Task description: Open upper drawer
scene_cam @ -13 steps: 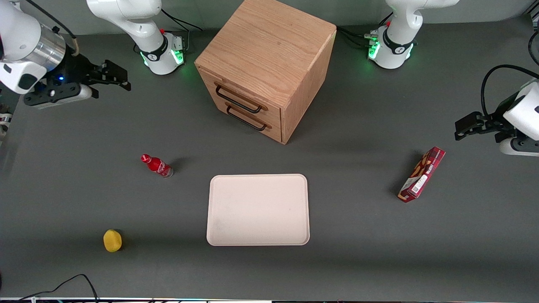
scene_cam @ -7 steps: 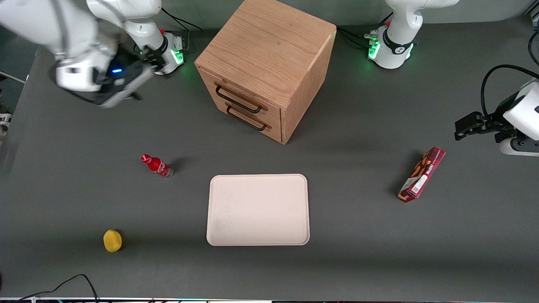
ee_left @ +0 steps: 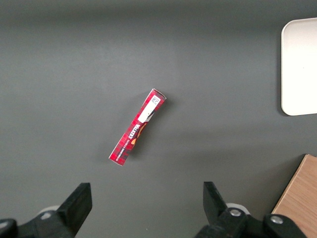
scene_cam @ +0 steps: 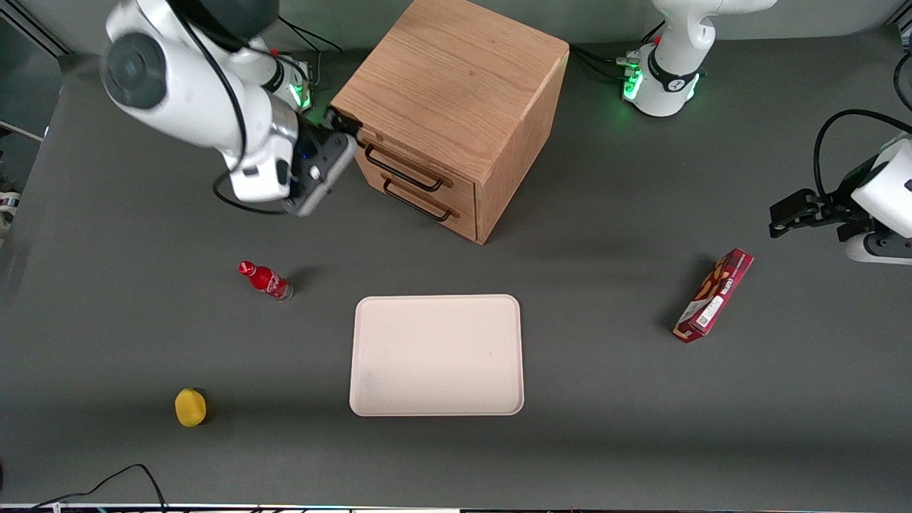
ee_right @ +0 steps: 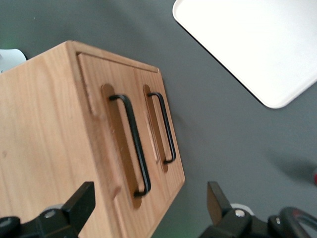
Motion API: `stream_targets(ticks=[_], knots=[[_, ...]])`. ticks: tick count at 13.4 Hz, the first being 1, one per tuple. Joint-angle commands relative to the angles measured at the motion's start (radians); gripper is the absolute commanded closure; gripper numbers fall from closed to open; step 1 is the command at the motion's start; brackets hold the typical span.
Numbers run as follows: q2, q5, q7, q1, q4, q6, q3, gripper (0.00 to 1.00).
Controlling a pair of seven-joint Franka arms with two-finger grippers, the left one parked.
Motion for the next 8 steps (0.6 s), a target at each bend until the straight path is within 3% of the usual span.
stream_targets(ticks=[1, 8], knots=[[0.079, 0.024, -0.016, -0.006, 0.003, 0.058, 0.026, 0.0], [0.053, 0.042, -0.013, -0.017, -0.196, 0.225, 0.067, 0.0]])
